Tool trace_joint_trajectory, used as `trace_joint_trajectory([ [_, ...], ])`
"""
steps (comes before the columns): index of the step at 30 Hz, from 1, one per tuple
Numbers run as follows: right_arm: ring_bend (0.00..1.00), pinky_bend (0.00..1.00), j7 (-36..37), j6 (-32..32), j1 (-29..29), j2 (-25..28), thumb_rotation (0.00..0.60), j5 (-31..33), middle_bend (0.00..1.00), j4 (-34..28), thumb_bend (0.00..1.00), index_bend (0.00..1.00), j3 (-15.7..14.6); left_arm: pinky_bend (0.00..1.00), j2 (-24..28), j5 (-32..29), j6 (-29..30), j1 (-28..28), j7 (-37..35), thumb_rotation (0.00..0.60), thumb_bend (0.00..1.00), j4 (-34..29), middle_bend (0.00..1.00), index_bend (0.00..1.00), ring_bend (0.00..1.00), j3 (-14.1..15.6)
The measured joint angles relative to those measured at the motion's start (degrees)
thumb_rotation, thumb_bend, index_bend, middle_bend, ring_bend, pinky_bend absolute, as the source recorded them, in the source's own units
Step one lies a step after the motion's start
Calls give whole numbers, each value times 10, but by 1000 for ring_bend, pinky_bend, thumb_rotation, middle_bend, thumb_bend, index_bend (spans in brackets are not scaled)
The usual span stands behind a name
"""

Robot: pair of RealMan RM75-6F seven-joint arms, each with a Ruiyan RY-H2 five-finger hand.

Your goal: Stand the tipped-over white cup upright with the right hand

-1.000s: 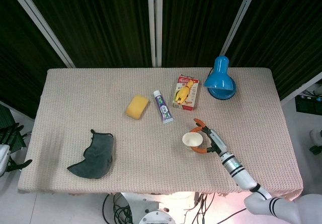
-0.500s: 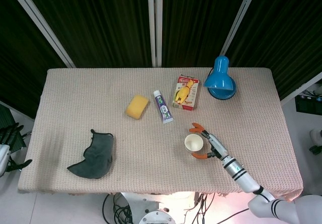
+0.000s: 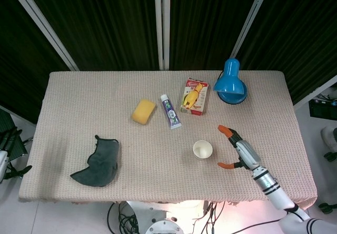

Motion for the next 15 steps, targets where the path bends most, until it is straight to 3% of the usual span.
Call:
trace_joint_trajectory([
  [7,0,0,-320,77,-90,77,600,95,0,-102,0,0,21,5,-6,-5,22,8,18,600,124,1,0,16,0,-8],
  [10,0,0,-403,113,-131,97,600,144,0,-142,0,0,38,5,-7,-5,21,9,26,600,124,-1,0,16,0,-7],
  [15,0,0,-474,139,-157,107,600,179,0,-178,2,0,59,4,-8,-6,17,8,31,600,123,0,0,16,0,-6],
])
